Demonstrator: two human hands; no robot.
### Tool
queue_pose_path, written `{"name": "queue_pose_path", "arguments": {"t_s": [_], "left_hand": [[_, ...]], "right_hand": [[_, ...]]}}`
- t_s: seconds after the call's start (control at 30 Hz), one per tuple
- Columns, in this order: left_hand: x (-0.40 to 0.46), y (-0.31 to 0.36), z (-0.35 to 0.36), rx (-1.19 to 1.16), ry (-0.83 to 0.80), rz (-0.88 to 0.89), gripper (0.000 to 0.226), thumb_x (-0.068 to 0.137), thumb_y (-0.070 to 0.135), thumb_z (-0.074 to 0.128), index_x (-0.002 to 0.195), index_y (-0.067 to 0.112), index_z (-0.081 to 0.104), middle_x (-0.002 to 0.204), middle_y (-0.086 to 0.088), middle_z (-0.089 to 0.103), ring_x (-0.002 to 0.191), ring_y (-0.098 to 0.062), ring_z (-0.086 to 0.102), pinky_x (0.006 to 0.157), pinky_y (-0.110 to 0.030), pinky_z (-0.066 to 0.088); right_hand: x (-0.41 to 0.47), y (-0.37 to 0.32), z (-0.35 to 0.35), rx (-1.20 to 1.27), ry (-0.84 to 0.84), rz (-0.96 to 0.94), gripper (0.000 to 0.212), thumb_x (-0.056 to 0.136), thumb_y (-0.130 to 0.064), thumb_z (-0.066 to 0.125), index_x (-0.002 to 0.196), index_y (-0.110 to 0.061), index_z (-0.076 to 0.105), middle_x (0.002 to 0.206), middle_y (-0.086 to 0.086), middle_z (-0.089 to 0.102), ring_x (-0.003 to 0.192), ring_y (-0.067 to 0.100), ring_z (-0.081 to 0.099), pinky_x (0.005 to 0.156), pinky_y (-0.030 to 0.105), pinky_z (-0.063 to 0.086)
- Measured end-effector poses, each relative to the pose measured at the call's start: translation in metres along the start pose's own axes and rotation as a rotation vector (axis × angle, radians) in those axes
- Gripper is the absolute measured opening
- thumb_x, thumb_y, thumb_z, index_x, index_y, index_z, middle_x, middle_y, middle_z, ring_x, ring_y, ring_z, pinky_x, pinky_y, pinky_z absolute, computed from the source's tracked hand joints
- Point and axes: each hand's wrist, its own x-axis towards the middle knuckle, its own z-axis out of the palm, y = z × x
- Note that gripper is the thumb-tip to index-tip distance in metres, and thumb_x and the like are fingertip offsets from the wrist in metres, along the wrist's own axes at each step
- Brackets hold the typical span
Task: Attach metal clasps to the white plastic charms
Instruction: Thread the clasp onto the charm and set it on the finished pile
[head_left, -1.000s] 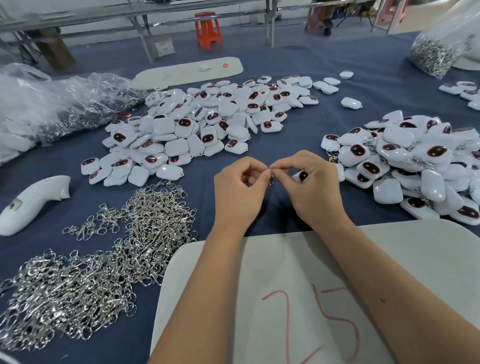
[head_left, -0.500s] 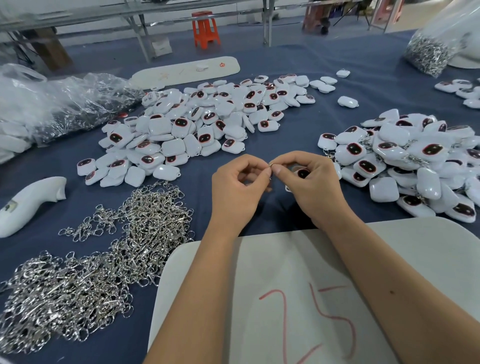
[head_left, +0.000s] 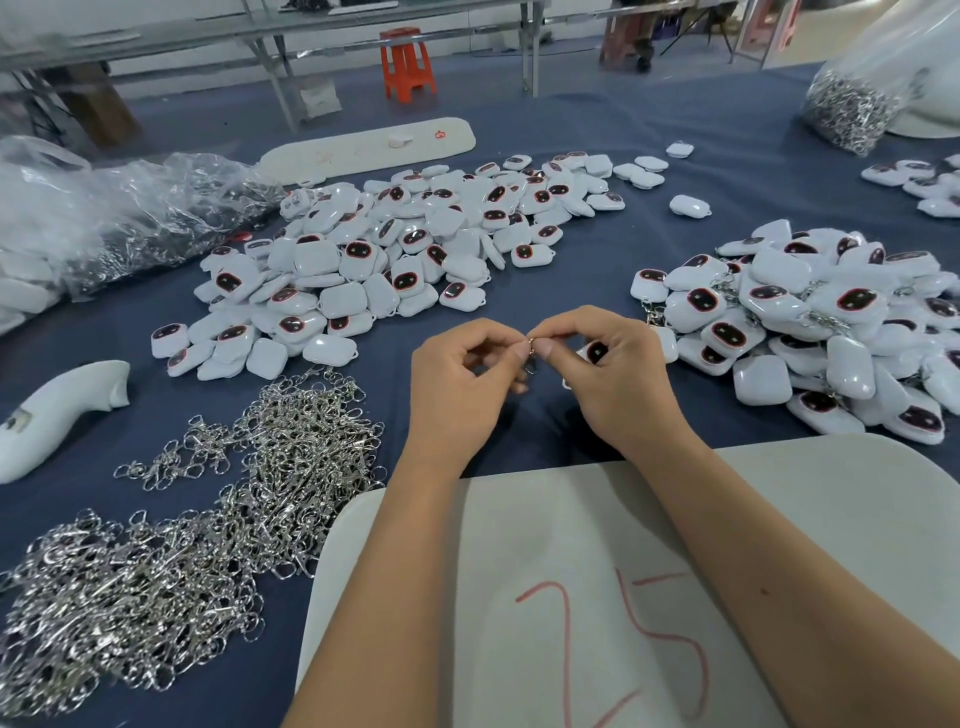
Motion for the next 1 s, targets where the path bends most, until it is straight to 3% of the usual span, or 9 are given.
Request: {"name": "queue_pose_path", "arguments": {"t_s": [0.13,0.2,0.27,0.43,0.57,0.67,0.77,0.9,1.0], "left_hand": [[-0.0019,0.0007,0.0033,0.105,0.035,0.06,0.015,0.087,0.004,0.073,0.08,0.016,0.074,0.072,0.011,0.068,0.067,-0.011,0.064,0.061,-0.043,0.062],[-0.0023,0.0011,0.005,0.112,0.06,0.085,0.013,0.086,0.006,0.073,0.08,0.017,0.074,0.074,0.011,0.069,0.07,-0.014,0.066,0.063,-0.048,0.061],[-0.0025,0.0015,0.0059,0.092,0.076,0.09,0.012,0.086,0.007,0.073,0.081,0.018,0.074,0.077,0.008,0.071,0.073,-0.018,0.067,0.063,-0.049,0.06],[-0.0033,0.0029,0.005,0.036,0.077,0.077,0.012,0.087,0.007,0.074,0.083,0.018,0.075,0.078,0.004,0.072,0.072,-0.019,0.069,0.063,-0.05,0.061],[-0.0031,0.0035,0.0046,0.058,0.074,0.085,0.012,0.086,0.006,0.076,0.083,0.017,0.076,0.077,0.006,0.072,0.071,-0.016,0.067,0.065,-0.043,0.061],[-0.0041,0.0049,0.0049,0.121,0.082,0.127,0.014,0.085,0.005,0.076,0.083,0.018,0.076,0.077,0.008,0.071,0.071,-0.013,0.067,0.064,-0.019,0.053],[-0.0045,0.0055,0.0045,0.143,0.094,0.134,0.015,0.084,0.004,0.076,0.083,0.019,0.076,0.079,0.008,0.072,0.073,-0.013,0.067,0.064,-0.017,0.052],[-0.0045,0.0065,0.0033,0.113,0.065,0.093,0.014,0.085,0.004,0.076,0.082,0.018,0.076,0.079,0.007,0.072,0.072,-0.016,0.067,0.066,-0.039,0.059],[-0.0044,0.0063,0.0015,0.069,0.024,0.061,0.012,0.087,0.004,0.075,0.082,0.015,0.075,0.076,0.004,0.072,0.068,-0.021,0.067,0.065,-0.041,0.059]], "right_hand": [[0.0007,0.0018,0.0002,0.001,-0.023,0.019,0.017,0.093,-0.007,0.075,0.088,-0.023,0.081,0.086,-0.013,0.075,0.067,0.003,0.06,0.065,0.03,0.048],[0.0015,0.0037,-0.0001,0.009,-0.036,0.032,0.016,0.094,-0.01,0.075,0.088,-0.024,0.081,0.086,-0.016,0.076,0.061,0.002,0.057,0.06,0.021,0.044],[0.0024,0.0053,-0.0014,0.019,-0.065,0.044,0.017,0.096,-0.013,0.074,0.088,-0.026,0.081,0.085,-0.019,0.076,0.056,0.002,0.053,0.058,0.012,0.041],[0.003,0.0062,-0.0042,0.131,-0.056,0.055,0.016,0.094,-0.011,0.075,0.09,-0.025,0.081,0.079,-0.019,0.074,0.057,0.003,0.047,0.059,0.014,0.044],[0.0026,0.004,-0.0051,0.166,-0.046,0.057,0.015,0.093,-0.009,0.074,0.088,-0.022,0.081,0.077,-0.015,0.075,0.061,0.006,0.052,0.061,0.018,0.046],[0.0012,0.0027,-0.0041,0.14,-0.038,0.041,0.015,0.094,-0.007,0.073,0.088,-0.019,0.079,0.071,-0.019,0.07,0.053,0.002,0.048,0.058,0.013,0.041],[0.0,0.0,-0.001,0.089,-0.014,0.015,0.018,0.094,-0.005,0.072,0.088,-0.021,0.078,0.08,-0.015,0.073,0.058,0.003,0.054,0.06,0.023,0.045],[-0.0011,-0.0018,0.0019,-0.028,0.024,-0.044,0.014,0.093,-0.005,0.074,0.09,-0.018,0.079,0.089,-0.011,0.074,0.078,0.008,0.065,0.071,0.042,0.052],[-0.002,-0.0023,0.0024,-0.095,0.03,-0.109,0.014,0.092,-0.003,0.073,0.09,-0.016,0.078,0.089,-0.01,0.074,0.085,0.012,0.067,0.071,0.039,0.051]]}}
